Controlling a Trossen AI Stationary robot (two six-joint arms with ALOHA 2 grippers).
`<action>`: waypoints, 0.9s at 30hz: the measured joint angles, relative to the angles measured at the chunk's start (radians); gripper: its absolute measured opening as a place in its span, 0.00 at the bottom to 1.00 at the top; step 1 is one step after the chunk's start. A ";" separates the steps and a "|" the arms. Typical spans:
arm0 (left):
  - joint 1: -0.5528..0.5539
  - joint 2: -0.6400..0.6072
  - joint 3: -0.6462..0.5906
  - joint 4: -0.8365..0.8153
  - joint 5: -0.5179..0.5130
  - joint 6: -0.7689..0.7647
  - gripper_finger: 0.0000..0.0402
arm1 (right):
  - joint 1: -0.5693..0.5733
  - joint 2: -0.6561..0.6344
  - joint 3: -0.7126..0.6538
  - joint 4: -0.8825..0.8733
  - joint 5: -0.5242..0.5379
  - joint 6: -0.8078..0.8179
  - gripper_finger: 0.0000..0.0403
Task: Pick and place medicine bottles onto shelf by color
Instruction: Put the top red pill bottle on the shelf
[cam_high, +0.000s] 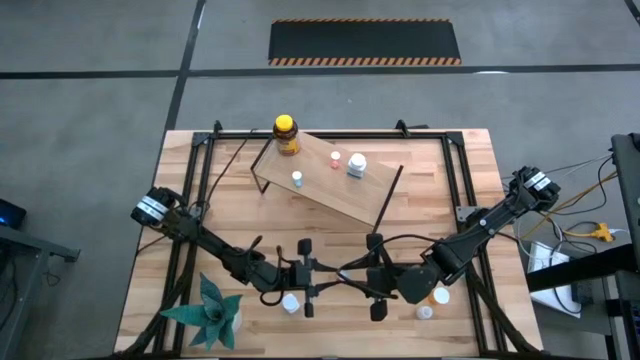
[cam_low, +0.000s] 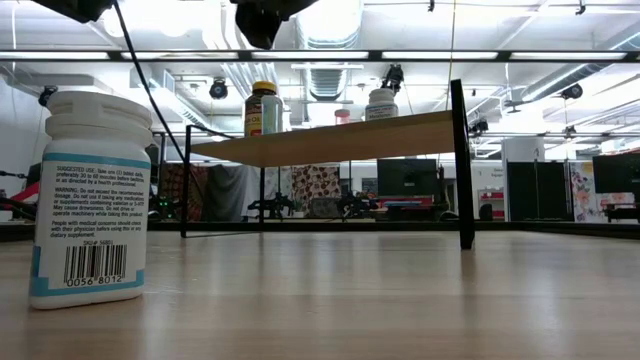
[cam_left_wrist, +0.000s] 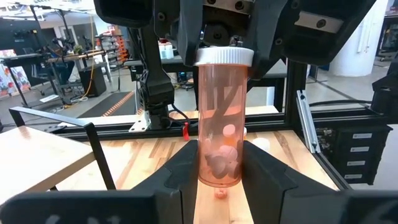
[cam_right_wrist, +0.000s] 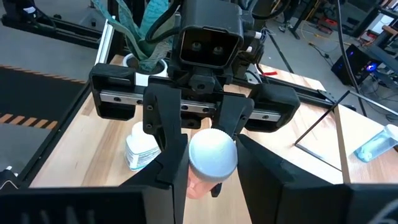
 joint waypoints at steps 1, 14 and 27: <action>0.000 0.000 0.000 0.000 0.000 0.000 0.22 | 0.000 -0.001 0.000 -0.001 0.000 0.000 0.26; 0.000 -0.016 0.004 0.014 -0.001 0.029 0.45 | -0.009 -0.018 0.039 -0.167 -0.004 0.073 0.26; -0.001 -0.265 0.000 -0.301 -0.004 0.124 0.47 | -0.097 -0.153 0.076 -0.316 0.015 0.103 0.26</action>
